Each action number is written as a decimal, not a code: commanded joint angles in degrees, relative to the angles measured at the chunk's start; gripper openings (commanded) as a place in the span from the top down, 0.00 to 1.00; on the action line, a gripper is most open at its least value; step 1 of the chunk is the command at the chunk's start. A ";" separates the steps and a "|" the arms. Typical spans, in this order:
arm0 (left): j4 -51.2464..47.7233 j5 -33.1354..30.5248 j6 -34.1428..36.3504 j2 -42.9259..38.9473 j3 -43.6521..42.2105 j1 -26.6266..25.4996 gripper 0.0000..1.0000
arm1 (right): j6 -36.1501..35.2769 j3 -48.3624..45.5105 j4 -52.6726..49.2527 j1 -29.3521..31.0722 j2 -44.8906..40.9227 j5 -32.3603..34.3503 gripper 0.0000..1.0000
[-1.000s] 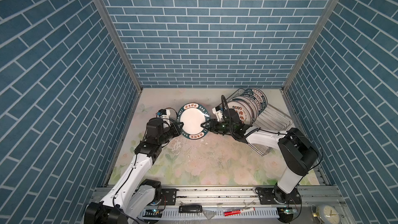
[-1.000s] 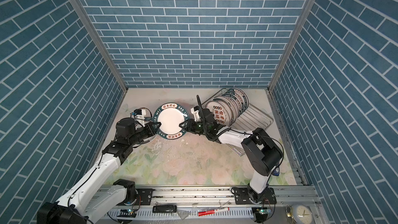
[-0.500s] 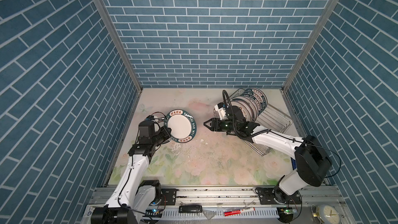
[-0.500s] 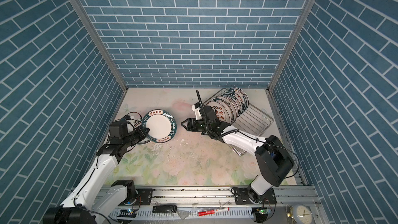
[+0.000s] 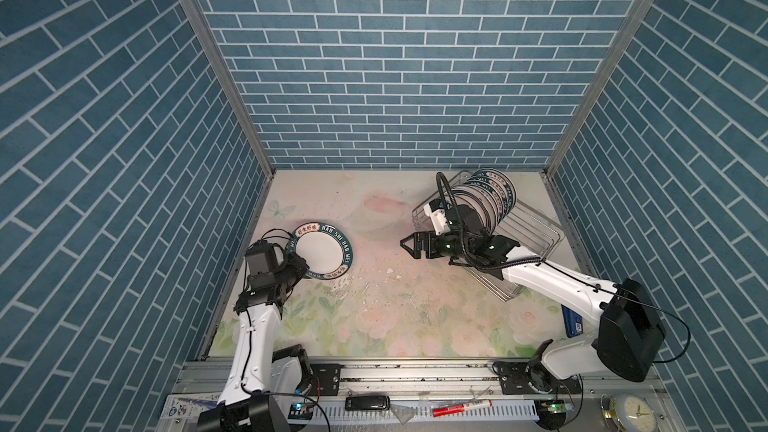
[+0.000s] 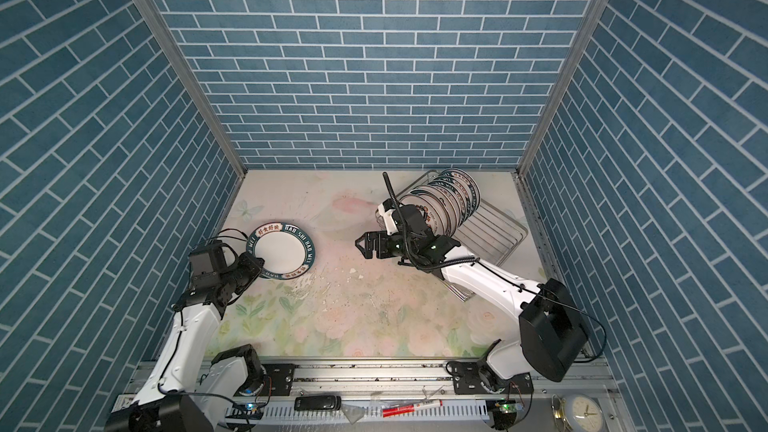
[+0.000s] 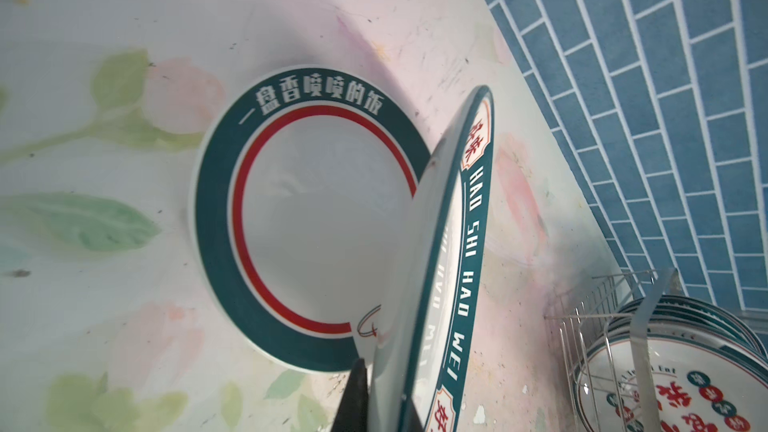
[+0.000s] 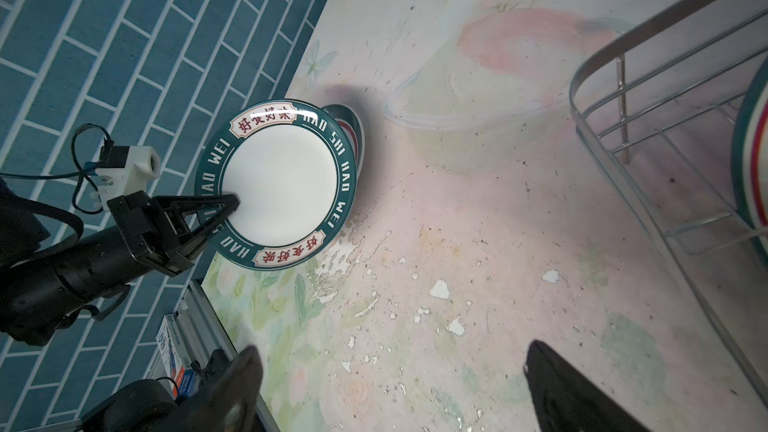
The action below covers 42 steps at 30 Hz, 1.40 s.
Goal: Unload the plates from the dish rack
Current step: 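Lower the plate with the left gripper while the right gripper draws back, then lay the plate flat on the first plate and open the left gripper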
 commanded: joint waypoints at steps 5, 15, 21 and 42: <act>3.81 2.04 -0.83 1.93 -1.07 4.77 1.00 | -3.56 -2.45 -4.62 0.50 -2.04 1.15 0.01; 7.28 3.25 -1.06 6.08 -2.04 5.86 0.97 | -4.37 -2.92 -3.82 0.72 -1.28 -1.03 0.01; 7.10 2.87 -0.77 7.22 -1.91 5.97 0.94 | -4.39 -2.98 -3.59 0.76 -0.58 -1.83 0.01; 7.25 1.87 0.60 10.07 -2.05 6.78 0.81 | -4.64 -2.67 -3.48 0.96 -0.06 -3.51 0.01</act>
